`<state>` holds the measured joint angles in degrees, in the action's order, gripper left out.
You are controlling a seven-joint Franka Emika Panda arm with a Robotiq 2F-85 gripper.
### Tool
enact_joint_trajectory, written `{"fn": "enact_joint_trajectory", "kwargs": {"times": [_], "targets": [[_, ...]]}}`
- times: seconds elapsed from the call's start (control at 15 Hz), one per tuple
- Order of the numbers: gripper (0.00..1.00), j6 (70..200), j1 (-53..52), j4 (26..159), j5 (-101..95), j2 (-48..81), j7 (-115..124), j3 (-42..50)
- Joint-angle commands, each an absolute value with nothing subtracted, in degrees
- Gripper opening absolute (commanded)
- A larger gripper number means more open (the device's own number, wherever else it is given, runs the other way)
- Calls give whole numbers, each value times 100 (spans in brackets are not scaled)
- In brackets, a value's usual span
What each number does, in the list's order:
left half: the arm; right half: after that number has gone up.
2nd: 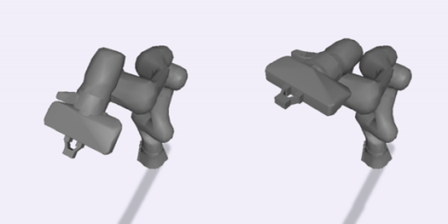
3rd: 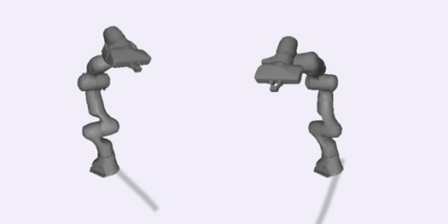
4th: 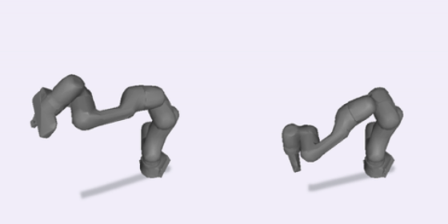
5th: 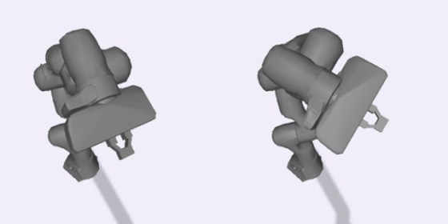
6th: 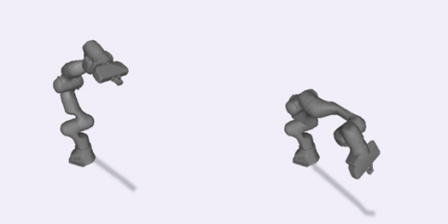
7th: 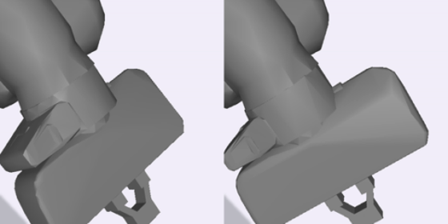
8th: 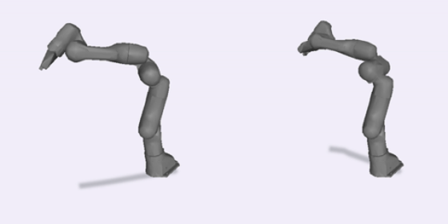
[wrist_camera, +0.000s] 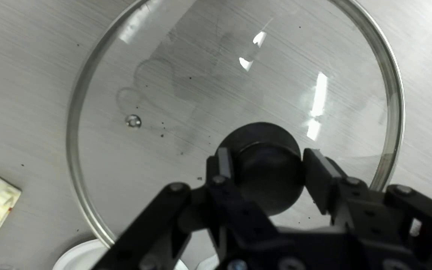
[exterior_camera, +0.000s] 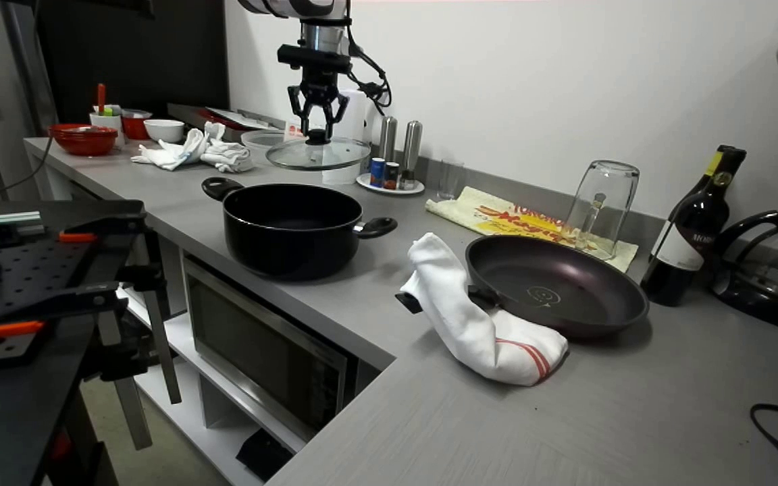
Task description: Remove the lid from pot and put it on the table
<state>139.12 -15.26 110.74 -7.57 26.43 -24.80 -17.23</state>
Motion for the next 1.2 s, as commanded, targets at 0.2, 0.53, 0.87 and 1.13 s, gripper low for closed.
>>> {"fn": "enact_joint_trajectory", "kwargs": {"times": [0.2,0.53,0.87,1.13], "targets": [[24,13380,-1793,10178,-935,3259,-2658,-1843],[24,13328,-1743,9823,-841,3747,-2948,-1941],[24,13308,-1677,9611,-820,4153,-3149,-1977],[24,13289,-1663,9489,-838,4432,-3254,-1993]]}}
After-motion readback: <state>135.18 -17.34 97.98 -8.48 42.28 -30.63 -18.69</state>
